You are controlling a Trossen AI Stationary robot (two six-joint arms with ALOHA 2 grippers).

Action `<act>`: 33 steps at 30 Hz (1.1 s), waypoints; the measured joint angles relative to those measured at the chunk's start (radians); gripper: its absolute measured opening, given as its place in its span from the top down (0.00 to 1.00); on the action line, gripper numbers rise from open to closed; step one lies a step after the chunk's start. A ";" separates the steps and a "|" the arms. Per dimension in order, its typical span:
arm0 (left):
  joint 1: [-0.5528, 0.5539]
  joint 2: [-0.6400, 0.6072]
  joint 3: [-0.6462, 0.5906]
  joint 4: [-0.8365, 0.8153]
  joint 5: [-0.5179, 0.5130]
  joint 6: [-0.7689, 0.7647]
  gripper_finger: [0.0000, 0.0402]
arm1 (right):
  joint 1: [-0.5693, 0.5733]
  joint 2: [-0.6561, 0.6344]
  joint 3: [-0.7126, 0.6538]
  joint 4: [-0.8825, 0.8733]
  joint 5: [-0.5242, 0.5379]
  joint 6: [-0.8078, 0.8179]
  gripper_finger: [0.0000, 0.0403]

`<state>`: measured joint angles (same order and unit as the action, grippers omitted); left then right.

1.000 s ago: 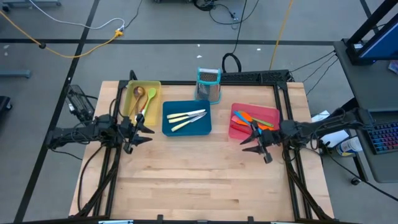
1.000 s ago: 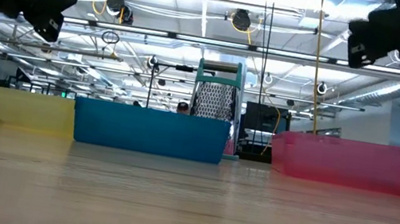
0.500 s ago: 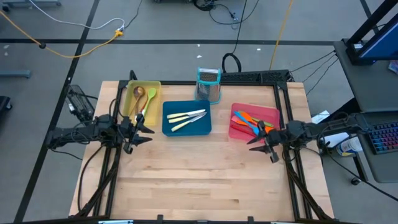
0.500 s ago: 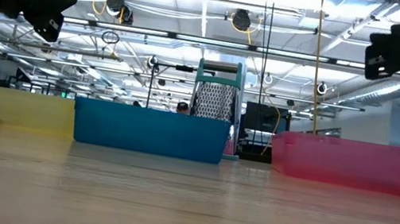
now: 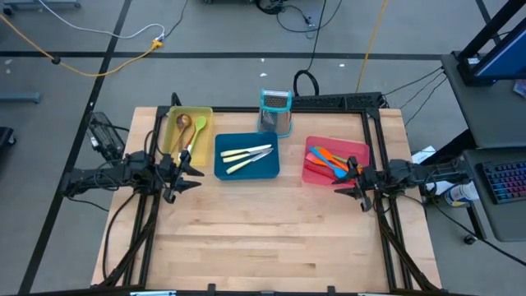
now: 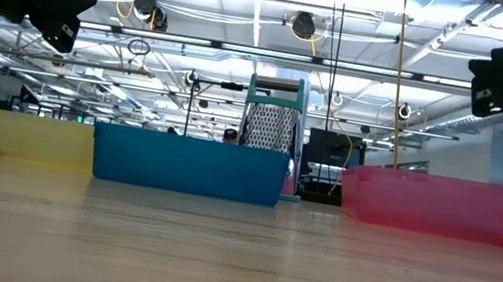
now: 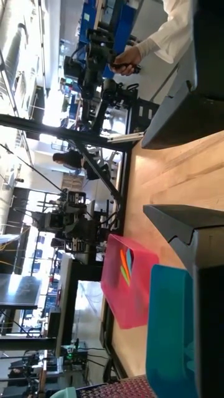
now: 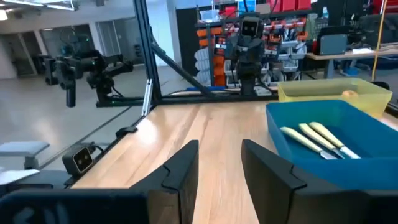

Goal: Pick & Place Kitchen Items
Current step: Return to Home Position

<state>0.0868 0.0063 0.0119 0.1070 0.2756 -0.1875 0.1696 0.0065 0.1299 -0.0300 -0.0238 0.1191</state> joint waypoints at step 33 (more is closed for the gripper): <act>0.000 0.000 0.000 0.000 0.000 0.000 0.61 | 0.000 -0.003 -0.084 0.113 0.080 0.026 0.72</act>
<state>0.0868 0.0063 0.0120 0.1070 0.2756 -0.1875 0.1696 0.0030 0.0463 0.0833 0.0563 0.1449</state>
